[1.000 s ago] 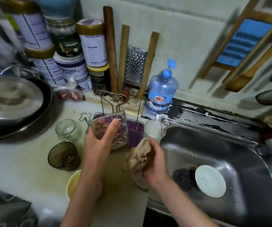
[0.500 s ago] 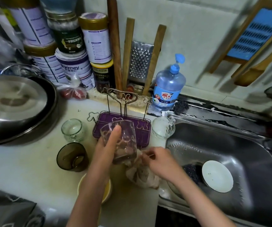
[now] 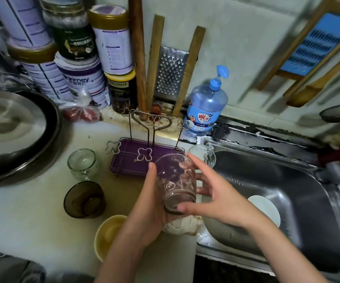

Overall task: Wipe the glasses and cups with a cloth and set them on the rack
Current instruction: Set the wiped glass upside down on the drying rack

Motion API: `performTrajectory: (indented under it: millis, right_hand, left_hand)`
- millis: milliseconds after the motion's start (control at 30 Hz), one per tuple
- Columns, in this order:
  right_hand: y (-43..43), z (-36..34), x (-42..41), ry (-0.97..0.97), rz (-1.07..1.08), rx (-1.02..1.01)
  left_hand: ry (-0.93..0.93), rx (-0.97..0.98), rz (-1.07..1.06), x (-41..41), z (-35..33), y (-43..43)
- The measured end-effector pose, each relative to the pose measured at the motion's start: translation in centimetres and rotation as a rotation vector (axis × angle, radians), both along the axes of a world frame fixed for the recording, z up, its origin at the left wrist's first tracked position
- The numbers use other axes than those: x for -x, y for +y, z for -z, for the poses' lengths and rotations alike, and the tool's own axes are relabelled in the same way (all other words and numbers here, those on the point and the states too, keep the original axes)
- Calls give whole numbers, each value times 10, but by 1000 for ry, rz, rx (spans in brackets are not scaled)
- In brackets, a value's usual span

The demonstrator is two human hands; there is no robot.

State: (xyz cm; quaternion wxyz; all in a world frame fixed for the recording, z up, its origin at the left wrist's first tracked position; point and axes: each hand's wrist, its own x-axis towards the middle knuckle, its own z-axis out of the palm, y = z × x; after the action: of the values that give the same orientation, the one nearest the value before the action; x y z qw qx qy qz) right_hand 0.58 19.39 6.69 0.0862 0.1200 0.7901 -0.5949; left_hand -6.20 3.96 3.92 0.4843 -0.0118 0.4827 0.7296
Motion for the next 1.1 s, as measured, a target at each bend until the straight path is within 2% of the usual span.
performTrajectory:
  millis: [100, 200, 300, 400, 600, 733, 1100]
  right_hand:
    - [2, -1, 2, 17, 101, 75]
    - [-2, -1, 11, 26, 254, 238]
    - [-3, 12, 21, -59, 402, 436]
    - [-6, 17, 30, -119, 491, 544]
    - [-8, 30, 42, -220, 554, 570]
    - [-9, 41, 47, -295, 546, 505]
    - [-1, 52, 44, -327, 500, 423]
  left_hand:
    - [59, 36, 28, -2, 3, -1]
    - [167, 187, -20, 6, 5, -1]
    - [327, 249, -25, 9, 7, 1]
    - [449, 296, -43, 6, 9, 7]
    - [404, 432, -84, 21, 40, 18]
    - [370, 469, -66, 30, 59, 22]
    - [312, 399, -76, 39, 61, 20]
